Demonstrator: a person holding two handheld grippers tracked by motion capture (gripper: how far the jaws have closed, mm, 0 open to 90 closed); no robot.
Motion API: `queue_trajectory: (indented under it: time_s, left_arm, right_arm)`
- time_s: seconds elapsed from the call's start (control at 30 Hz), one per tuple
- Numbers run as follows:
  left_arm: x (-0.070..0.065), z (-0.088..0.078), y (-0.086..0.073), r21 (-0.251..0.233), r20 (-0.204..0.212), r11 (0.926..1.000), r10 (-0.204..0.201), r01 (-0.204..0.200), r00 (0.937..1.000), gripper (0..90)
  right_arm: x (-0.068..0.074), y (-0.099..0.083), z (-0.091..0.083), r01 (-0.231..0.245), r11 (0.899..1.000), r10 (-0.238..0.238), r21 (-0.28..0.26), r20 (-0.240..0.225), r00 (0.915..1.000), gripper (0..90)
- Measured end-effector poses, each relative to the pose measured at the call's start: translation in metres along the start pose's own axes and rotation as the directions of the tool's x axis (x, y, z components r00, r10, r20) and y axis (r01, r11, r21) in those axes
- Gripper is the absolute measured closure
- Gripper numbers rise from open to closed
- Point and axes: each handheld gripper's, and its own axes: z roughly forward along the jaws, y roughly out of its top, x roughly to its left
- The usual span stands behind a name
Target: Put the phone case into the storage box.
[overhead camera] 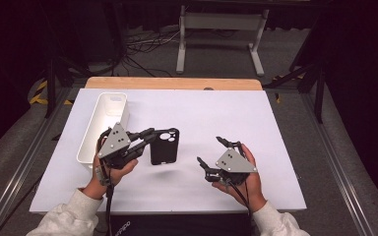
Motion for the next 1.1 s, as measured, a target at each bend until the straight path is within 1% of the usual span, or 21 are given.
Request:
queue_trajectory:
  time_s: [0.07, 0.17, 0.2, 0.33, 0.4, 0.43, 0.47, 0.6, 0.67, 0.83, 0.87, 0.9, 1.0, 1.1]
  left_arm:
    - [0.000, 0.000, 0.000, -0.005, 0.000, 1.0000, -0.002, 0.002, 1.0000, 81.1]
    - [0.001, -0.001, 0.000, -0.010, -0.004, 1.0000, -0.001, 0.001, 1.0000, 81.1]
    - [0.001, -0.002, 0.001, -0.003, -0.001, 1.0000, 0.004, -0.004, 1.0000, 81.1]
    - [0.001, -0.002, 0.001, -0.009, -0.001, 1.0000, 0.000, 0.000, 1.0000, 81.1]
    - [0.001, -0.003, 0.001, -0.010, -0.002, 0.9999, 0.002, -0.002, 1.0000, 81.1]
    - [0.002, -0.003, 0.002, -0.010, -0.001, 0.9999, 0.008, -0.008, 1.0000, 81.1]
    - [0.002, -0.003, 0.002, -0.010, 0.000, 0.9999, 0.003, -0.003, 1.0000, 81.1]
    - [0.002, -0.004, 0.002, -0.017, -0.001, 0.9999, 0.004, -0.004, 1.0000, 81.1]
    - [0.002, -0.004, 0.003, -0.019, -0.001, 0.9998, 0.005, -0.005, 1.0000, 81.1]
    - [0.003, -0.005, 0.004, -0.019, 0.000, 0.9997, 0.014, -0.014, 0.9999, 81.1]
    - [0.004, -0.005, 0.005, -0.021, -0.003, 0.9996, 0.016, -0.016, 0.9999, 81.1]
    - [0.004, -0.005, 0.005, -0.024, -0.004, 0.9996, 0.016, -0.016, 0.9999, 81.1]
    - [0.006, -0.007, 0.006, -0.029, -0.004, 0.9995, 0.010, -0.010, 0.9999, 81.1]
    - [0.008, -0.008, 0.008, -0.027, -0.006, 0.9994, 0.019, -0.019, 0.9998, 81.1]
  right_arm:
    - [0.000, -0.004, -0.002, 0.003, 1.000, -0.003, -0.001, 0.000, 1.0000, 18.6]
    - [-0.001, -0.008, -0.005, -0.004, 1.000, 0.004, 0.004, -0.001, 1.0000, 18.3]
    - [-0.002, -0.009, -0.005, -0.005, 1.000, 0.005, 0.004, -0.002, 1.0000, 18.3]
    - [-0.002, -0.014, -0.007, -0.007, 1.000, 0.007, 0.009, -0.001, 1.0000, 17.9]
    - [-0.002, -0.017, -0.009, -0.004, 1.000, 0.004, 0.018, 0.001, 1.0000, 17.5]
    - [-0.002, -0.018, -0.009, -0.007, 1.000, 0.007, 0.016, -0.002, 1.0000, 17.2]
    - [-0.003, -0.020, -0.010, -0.012, 1.000, 0.012, 0.016, -0.004, 0.9999, 17.0]
    - [-0.003, -0.025, -0.013, -0.017, 1.000, 0.018, 0.023, -0.002, 0.9998, 15.9]
    - [-0.003, -0.027, -0.014, -0.011, 1.000, 0.011, 0.030, 0.001, 0.9999, 14.8]
    - [-0.003, -0.034, -0.016, -0.018, 0.999, 0.018, 0.041, 0.003, 0.9998, 12.5]
    - [-0.002, -0.037, -0.017, -0.008, 0.999, 0.007, 0.049, 0.009, 0.9999, 12.0]
    - [-0.002, -0.037, -0.017, -0.008, 0.999, 0.007, 0.049, 0.009, 0.9999, 12.0]
    - [-0.002, -0.041, -0.018, -0.010, 0.999, 0.010, 0.052, -0.001, 1.0000, 12.0]
    - [-0.001, -0.043, -0.020, -0.011, 0.999, 0.011, 0.054, -0.003, 0.9999, 12.0]
